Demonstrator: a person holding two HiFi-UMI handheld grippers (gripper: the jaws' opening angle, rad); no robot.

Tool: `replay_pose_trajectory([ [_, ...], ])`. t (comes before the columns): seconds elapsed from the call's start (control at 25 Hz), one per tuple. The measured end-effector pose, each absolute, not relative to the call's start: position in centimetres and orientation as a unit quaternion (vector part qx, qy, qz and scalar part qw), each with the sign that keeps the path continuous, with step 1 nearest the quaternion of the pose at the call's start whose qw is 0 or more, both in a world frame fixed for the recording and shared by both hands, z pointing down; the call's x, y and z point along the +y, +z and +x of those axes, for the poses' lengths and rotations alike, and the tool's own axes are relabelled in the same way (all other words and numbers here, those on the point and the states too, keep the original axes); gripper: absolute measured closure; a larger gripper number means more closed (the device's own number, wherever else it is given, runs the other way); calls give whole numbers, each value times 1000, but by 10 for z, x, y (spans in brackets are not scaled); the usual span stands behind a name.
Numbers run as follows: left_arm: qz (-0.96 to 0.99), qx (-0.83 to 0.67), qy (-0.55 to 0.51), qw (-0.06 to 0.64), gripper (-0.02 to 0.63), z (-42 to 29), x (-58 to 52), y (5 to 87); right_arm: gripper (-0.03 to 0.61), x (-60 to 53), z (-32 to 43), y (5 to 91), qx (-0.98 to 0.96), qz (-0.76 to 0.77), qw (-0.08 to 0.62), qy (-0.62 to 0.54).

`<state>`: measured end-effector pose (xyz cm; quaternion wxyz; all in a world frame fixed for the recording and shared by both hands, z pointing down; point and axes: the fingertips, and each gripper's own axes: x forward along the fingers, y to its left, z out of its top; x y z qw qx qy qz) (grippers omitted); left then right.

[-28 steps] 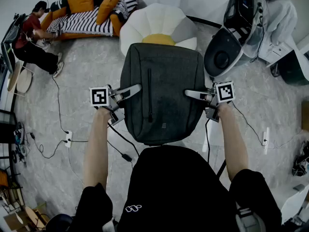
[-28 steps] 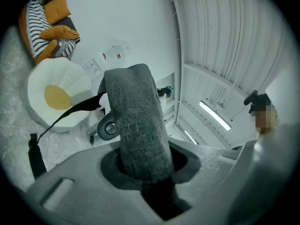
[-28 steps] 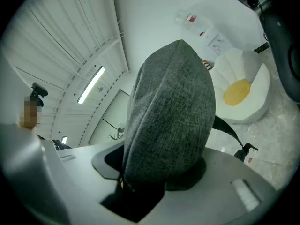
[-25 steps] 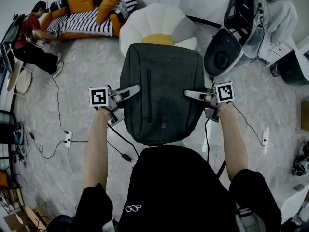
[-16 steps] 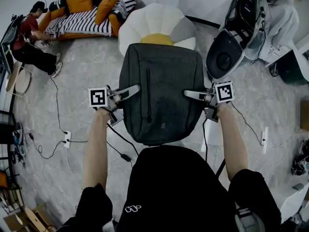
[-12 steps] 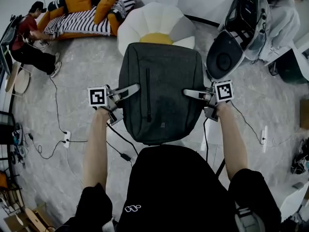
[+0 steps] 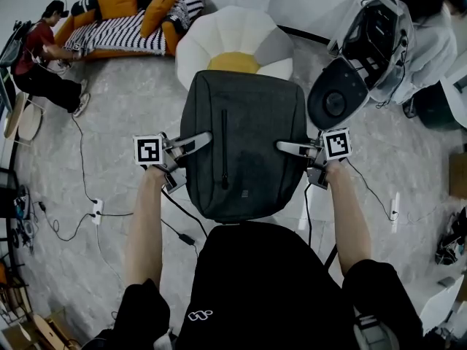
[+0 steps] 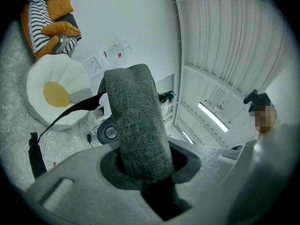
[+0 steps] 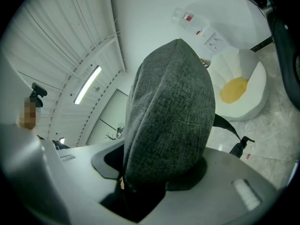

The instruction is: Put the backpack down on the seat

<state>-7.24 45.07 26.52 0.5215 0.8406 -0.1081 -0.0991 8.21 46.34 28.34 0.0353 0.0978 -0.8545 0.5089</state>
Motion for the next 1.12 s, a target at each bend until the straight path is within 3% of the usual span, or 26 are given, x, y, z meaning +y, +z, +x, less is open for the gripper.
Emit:
replay_pose_trajectory([
  [0.52,840,-102,-113,520,508,-78,476,258,350,486,84,279,-859,128,67,491],
  [1.12,853,-90,-115,501,506,-99,443,266,342,452,52,283,-868,121,44,480],
])
